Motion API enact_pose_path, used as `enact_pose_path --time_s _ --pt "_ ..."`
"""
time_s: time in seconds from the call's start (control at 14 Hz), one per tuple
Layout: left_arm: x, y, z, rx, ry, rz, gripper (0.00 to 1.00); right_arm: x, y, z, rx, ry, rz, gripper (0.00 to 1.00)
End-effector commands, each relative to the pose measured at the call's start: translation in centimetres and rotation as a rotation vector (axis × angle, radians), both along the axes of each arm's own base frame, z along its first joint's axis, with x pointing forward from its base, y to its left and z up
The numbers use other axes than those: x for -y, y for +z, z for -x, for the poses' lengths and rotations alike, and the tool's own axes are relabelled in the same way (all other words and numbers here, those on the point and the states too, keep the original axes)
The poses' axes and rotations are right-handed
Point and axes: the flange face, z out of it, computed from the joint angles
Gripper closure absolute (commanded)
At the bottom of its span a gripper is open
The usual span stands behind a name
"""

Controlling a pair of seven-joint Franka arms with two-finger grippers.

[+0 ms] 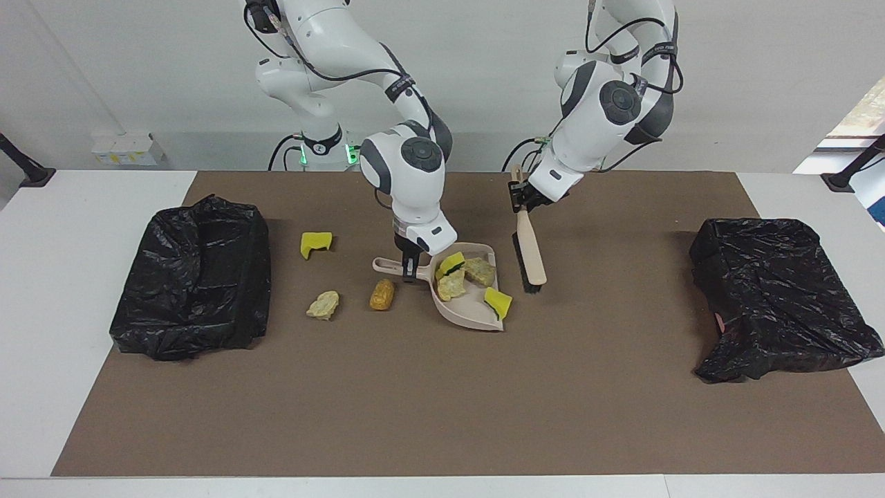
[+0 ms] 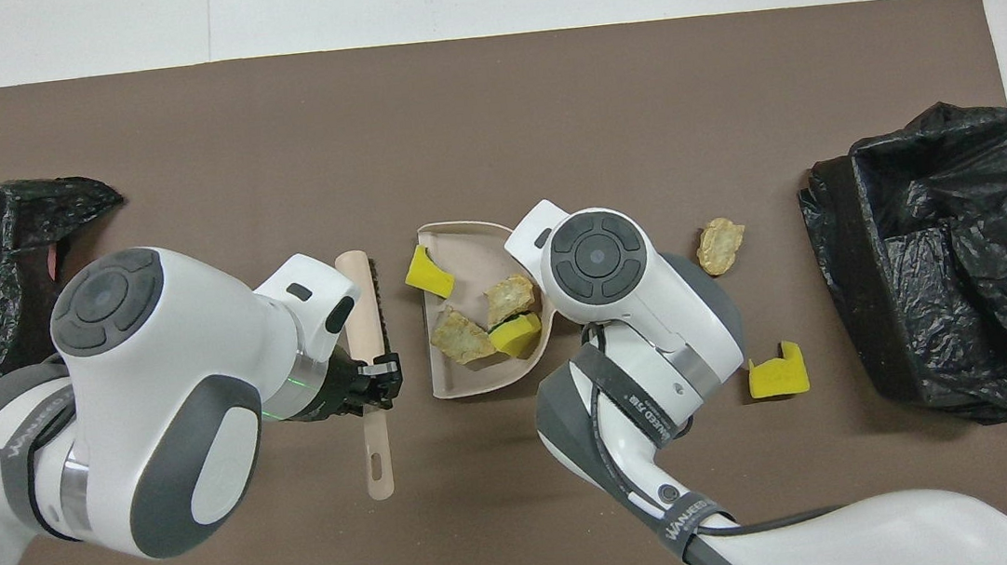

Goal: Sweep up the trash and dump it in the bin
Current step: 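Carry the loaded dustpan to the nearer black bag with the right gripper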

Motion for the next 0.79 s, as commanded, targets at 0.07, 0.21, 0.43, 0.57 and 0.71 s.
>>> enact_pose_path --time_s 0.07,0.21,0.43,0.57,0.71 --pt "-0.7 -2.6 1.0 0.016 -0.026 -0.122 1.0 1.0 0.5 -1.2 0.018 -0.027 -0.02 1.0" --pt "0.3 -4.3 1.9 0.021 -0.06 -0.134 1.0 2.4 0.9 -2.0 0.014 0.004 -0.028 1.0" --pt "2.1 -7.0 5.9 0.03 -0.124 -0.141 1.0 7.1 4.0 -3.9 0.003 0.053 -0.128 1.0" --pt "2.9 -8.2 8.7 0.053 -0.154 -0.139 1.0 12.3 6.8 -4.9 0.017 0.086 -0.133 1.0" --pt "4.0 -8.6 11.8 0.083 -0.156 -0.137 1.0 17.1 8.9 -5.3 0.002 0.09 -0.168 1.0"
